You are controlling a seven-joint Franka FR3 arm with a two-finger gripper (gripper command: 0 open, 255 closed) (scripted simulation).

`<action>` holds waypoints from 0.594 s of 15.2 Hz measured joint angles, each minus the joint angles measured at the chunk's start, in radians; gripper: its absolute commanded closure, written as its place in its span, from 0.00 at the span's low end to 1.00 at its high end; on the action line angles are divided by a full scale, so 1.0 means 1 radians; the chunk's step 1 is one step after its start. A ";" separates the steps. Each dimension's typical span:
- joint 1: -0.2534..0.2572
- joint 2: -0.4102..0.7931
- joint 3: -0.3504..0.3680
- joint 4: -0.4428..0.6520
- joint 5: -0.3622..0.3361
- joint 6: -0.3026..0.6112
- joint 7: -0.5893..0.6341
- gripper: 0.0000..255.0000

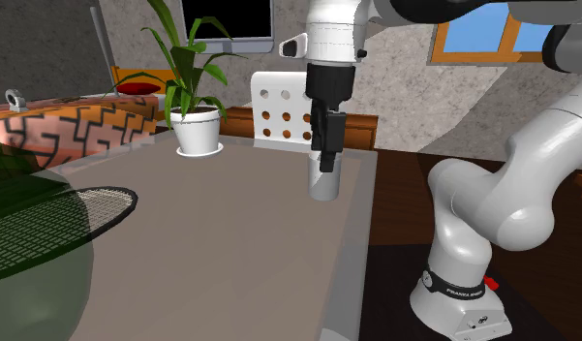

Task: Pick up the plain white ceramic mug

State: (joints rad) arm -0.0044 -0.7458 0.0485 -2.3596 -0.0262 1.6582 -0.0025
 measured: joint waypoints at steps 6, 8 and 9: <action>-0.053 0.052 -0.073 0.015 -0.030 -0.065 -0.026 0.00; -0.082 0.064 -0.112 0.009 -0.050 -0.097 -0.043 0.00; -0.096 0.080 -0.130 0.022 -0.060 -0.119 -0.051 0.00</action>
State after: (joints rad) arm -0.1001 -0.6657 -0.0819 -2.3375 -0.0861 1.5389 -0.0533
